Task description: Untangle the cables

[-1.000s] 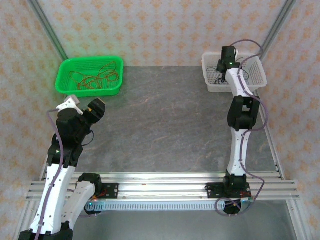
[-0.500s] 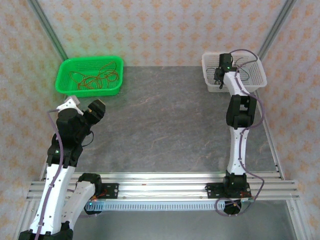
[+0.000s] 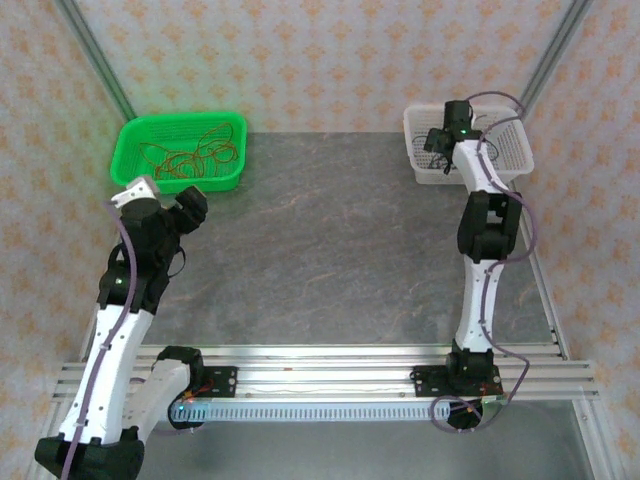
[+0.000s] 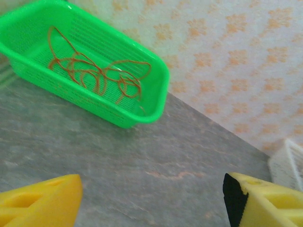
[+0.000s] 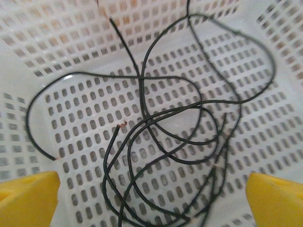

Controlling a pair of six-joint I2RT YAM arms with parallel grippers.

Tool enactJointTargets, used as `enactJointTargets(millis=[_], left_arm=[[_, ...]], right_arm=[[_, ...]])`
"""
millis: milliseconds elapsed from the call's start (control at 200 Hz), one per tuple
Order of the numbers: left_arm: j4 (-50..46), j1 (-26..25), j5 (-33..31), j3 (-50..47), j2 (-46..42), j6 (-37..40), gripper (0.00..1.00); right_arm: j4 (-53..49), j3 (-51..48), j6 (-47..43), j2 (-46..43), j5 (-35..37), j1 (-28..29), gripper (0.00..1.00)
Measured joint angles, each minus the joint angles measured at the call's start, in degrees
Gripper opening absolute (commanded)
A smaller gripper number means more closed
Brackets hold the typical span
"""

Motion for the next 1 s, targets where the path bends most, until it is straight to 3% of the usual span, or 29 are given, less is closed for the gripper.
enactJointTargets(millis=[105, 255, 425, 490, 561, 691, 911, 1001], left_arm=[[6.6, 0.0, -5.0, -2.1, -0.3, 3.1, 0.88], [20.2, 0.0, -12.5, -11.4, -3.3, 7.7, 0.87], [35.5, 0.0, -20.5, -25.1, -3.0, 10.7, 0.9], [43.6, 0.0, -22.6, -32.8, -2.6, 12.3, 0.99], [53.4, 0.1, -23.8, -41.4, -1.1, 14.1, 0.99], [71.6, 0.2, -26.0, -53.3, 8.4, 17.3, 0.99], [103.1, 0.5, -24.9, -53.3, 31.8, 20.4, 0.99], [107.3, 0.8, -21.9, -53.3, 38.7, 22.2, 1.0]], right_arm=[[3.0, -8.5, 0.0, -9.8, 1.2, 0.0, 1.0], [11.3, -26.8, 0.0, -28.7, 2.4, 0.0, 1.0], [28.8, -59.6, -0.4, -55.8, 0.6, 0.0, 1.0], [36.2, -72.3, -1.1, -64.5, -1.9, 0.0, 1.0], [43.4, -84.3, -1.9, -71.3, -4.9, -0.1, 1.0], [53.5, -100.1, -2.6, -75.6, -8.9, -0.1, 1.0], [78.8, -115.7, -2.0, -70.0, -10.1, -0.1, 1.0], [90.1, -119.5, -1.5, -63.7, -10.1, -0.1, 1.0]])
